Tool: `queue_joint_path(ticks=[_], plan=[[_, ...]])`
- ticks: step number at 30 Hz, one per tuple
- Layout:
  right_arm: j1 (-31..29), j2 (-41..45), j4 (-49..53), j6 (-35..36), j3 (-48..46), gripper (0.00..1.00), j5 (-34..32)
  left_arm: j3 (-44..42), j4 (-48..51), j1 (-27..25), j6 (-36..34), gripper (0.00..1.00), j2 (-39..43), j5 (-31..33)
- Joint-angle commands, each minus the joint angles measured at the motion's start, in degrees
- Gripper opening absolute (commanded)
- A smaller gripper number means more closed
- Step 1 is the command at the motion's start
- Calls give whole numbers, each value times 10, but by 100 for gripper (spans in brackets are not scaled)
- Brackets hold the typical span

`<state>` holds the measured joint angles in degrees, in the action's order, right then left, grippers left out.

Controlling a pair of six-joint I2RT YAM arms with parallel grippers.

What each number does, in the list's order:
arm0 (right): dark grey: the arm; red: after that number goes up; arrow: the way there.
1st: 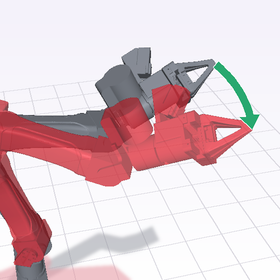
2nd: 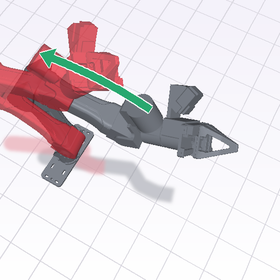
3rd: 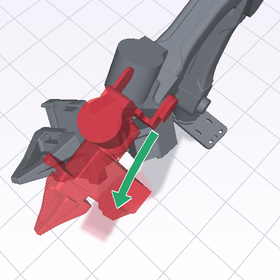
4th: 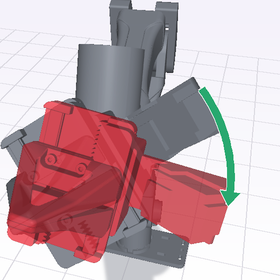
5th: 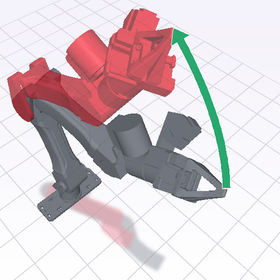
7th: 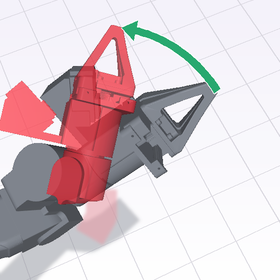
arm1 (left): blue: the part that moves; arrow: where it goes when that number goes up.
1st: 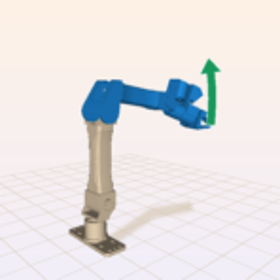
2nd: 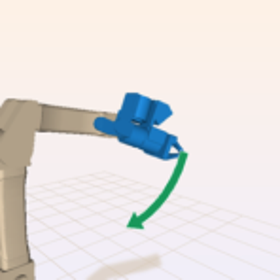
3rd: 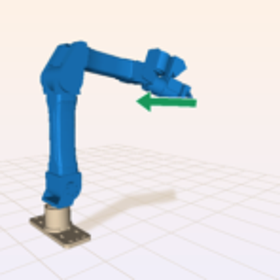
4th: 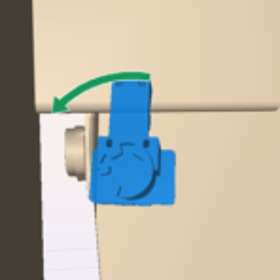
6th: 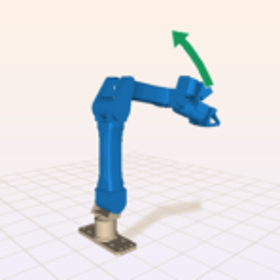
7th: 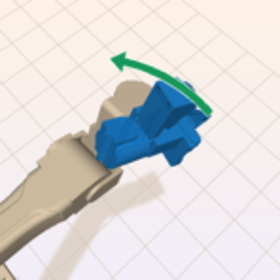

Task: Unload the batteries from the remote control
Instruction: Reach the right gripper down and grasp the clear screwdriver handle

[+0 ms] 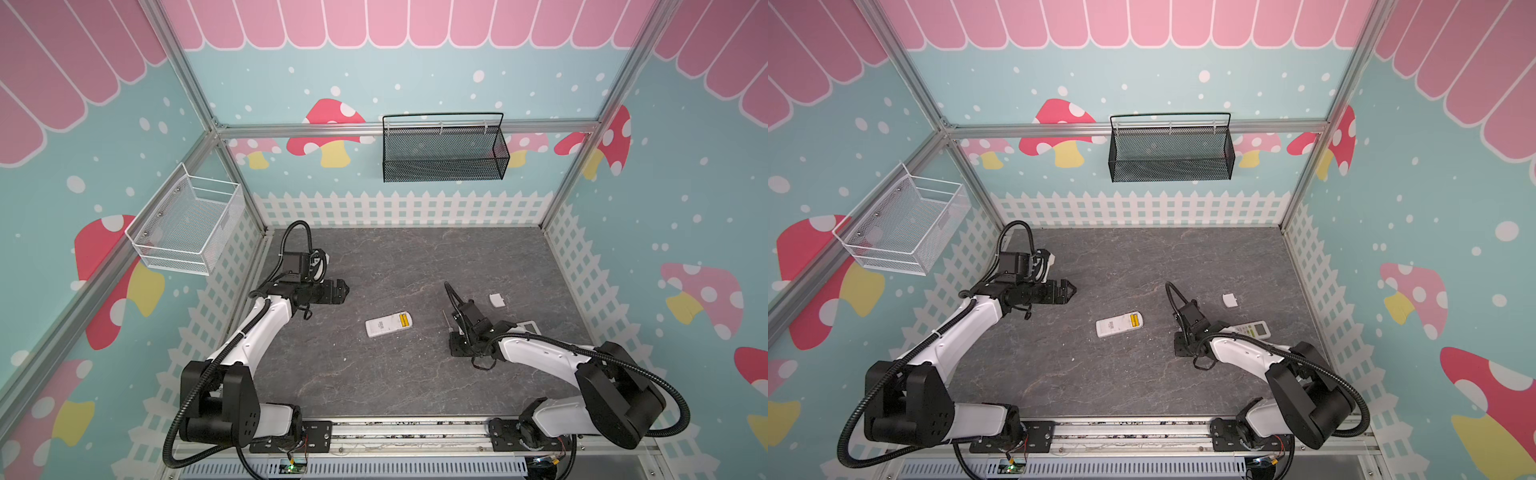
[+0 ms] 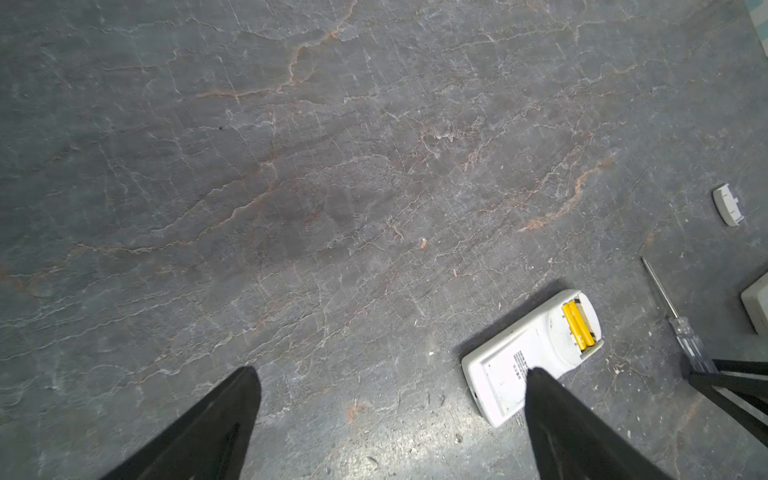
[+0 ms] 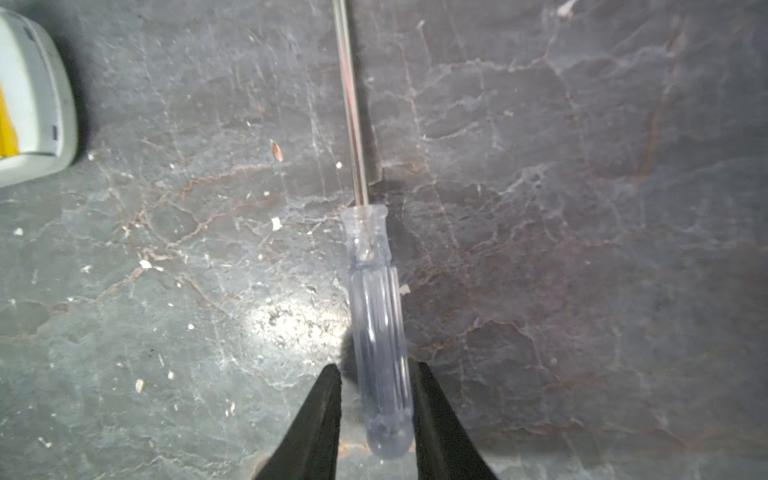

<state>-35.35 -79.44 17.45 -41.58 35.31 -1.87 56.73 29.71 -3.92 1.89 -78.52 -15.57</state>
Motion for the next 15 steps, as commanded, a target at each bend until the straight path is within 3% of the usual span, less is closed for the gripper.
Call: queue_joint_path(ticks=[1,10,15], plan=[[-2,-26,-10,9,0,31,-3,14,9,8,-17,100,9,3],[2,-47,-2,47,12,13,-33,15,16,26,-12,100,12,-8],[20,-36,-36,92,17,6,-17,40,30,32,-31,100,9,-21]])
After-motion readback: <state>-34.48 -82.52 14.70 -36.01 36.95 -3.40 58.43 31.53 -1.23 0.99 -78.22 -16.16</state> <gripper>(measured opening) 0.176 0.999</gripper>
